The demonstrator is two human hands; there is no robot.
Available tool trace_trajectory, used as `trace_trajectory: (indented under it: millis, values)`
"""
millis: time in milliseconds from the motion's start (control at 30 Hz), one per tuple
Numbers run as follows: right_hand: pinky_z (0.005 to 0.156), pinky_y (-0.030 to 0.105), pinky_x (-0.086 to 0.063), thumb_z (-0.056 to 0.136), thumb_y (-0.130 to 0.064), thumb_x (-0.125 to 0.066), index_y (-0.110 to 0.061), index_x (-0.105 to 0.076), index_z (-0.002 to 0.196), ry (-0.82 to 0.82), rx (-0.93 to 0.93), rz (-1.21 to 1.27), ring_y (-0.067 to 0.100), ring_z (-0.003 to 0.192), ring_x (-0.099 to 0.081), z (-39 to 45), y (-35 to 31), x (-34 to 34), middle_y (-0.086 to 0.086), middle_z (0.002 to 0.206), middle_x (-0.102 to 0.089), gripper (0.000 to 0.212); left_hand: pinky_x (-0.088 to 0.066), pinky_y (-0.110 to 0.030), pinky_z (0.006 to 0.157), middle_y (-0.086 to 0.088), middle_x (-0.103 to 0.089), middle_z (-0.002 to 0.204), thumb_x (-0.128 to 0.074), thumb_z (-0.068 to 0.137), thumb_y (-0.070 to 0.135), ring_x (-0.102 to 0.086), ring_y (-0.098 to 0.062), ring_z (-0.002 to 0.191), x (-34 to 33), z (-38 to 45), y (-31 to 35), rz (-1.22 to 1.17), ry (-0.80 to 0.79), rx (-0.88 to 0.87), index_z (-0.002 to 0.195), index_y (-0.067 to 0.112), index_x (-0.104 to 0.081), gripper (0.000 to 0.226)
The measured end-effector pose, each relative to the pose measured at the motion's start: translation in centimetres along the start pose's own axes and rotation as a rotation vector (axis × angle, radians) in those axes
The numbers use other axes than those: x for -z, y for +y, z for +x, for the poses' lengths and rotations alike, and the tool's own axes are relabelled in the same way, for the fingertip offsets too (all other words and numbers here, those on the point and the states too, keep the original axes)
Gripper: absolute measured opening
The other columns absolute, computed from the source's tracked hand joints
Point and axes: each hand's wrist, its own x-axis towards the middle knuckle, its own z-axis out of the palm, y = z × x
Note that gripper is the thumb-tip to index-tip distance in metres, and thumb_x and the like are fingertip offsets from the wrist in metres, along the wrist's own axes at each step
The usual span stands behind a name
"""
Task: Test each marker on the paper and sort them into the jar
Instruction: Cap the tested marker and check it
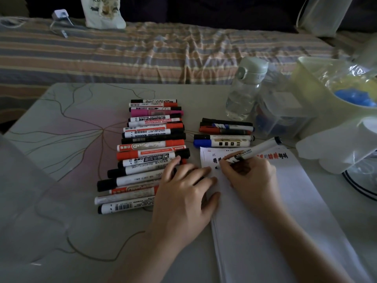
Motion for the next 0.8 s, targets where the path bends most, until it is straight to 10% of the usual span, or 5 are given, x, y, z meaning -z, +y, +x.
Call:
trace_trajectory:
  millis: [600, 800]
  values:
    - [0.054, 0.005, -0.046, 0.082, -0.028, -0.075, -0.031, -0.064, 0.063, 0.011, 0.029, 0.046, -0.007, 0.058, -0.063, -0.19, -0.18, 0.23, -0.019, 0.055, -0.065, 0.022, -0.045, -0.039, 0.098, 0.004, -0.066, 0.103, -0.065, 0.082, 0.012, -0.055, -0.017, 0.104, 0.03, -0.28, -0.08, -0.096, 0.195, -0.016, 0.109, 0.011, -0.069, 0.028]
    - [0.069, 0.030, -0.059, 0.078, -0.030, -0.076, -0.033, -0.064, 0.065, 0.025, 0.013, 0.024, 0.002, 0.072, -0.068, -0.25, 0.06, 0.08, -0.013, 0.066, -0.069, 0.018, -0.039, -0.037, 0.103, 0.004, -0.067, 0.101, -0.075, 0.077, 0.007, -0.058, -0.021, 0.100, -0.45, -0.52, -0.52, -0.008, 0.127, -0.013, 0.107, 0.015, -0.071, 0.032]
